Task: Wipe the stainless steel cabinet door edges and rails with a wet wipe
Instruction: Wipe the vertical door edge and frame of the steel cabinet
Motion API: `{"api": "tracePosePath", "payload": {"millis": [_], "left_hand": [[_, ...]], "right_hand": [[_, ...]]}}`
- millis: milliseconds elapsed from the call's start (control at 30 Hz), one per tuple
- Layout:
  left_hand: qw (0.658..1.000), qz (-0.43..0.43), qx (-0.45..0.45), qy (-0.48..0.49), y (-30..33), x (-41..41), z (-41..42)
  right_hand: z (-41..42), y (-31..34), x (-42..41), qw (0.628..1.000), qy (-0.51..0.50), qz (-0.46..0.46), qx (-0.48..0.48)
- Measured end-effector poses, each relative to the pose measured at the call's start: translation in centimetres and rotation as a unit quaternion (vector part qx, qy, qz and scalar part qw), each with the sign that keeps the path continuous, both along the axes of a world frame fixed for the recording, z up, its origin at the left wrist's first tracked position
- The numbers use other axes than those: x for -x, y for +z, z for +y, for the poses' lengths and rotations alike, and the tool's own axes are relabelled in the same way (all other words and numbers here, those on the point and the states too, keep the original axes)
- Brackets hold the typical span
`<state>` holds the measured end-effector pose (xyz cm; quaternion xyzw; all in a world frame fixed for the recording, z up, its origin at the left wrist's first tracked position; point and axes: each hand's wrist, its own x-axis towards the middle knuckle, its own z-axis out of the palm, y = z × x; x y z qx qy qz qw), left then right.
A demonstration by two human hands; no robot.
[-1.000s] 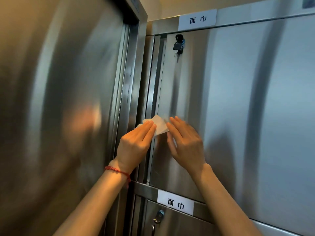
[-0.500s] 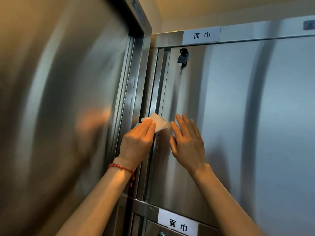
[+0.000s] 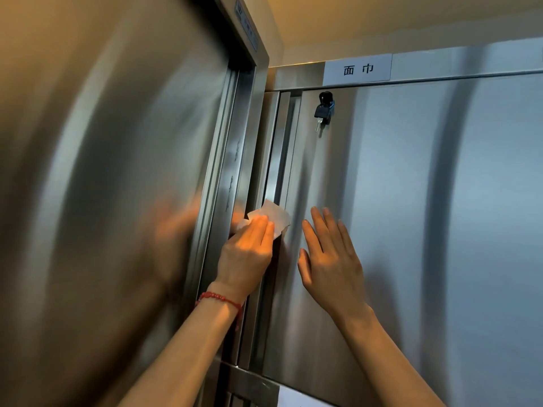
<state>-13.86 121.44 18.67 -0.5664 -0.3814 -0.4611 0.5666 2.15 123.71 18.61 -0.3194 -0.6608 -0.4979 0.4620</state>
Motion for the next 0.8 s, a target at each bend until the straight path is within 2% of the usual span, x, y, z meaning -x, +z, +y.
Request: {"api": "tracePosePath", "payload": {"millis": [233,400,467,600,800], "left_hand": [[0.999,0.022,-0.012,0.039,-1.2,-0.3,1.4],[0.986,0.045,0.006,0.162,-2.5,-0.4,2.3],[0.983,0.043,0.001,0.177,-2.7,-0.4,2.5],[0.988,0.042,-0.006,0.148,-2.7,-0.5,2.2],[0.998,0.014,-0.028,0.051,-2.5,-0.8,1.5]], "right_hand": [[-0.1,0.0,0.0,1.000,-0.010,-0.003,-0.007],[-0.1,0.0,0.0,1.000,-0.012,0.000,-0.015],[-0.1,0.0,0.1,1.000,-0.004,0.003,-0.017],[-0.1,0.0,0.0,1.000,0.006,0.006,-0.016],[-0.2,0.0,0.0,1.000,0.011,0.008,-0.016]]}}
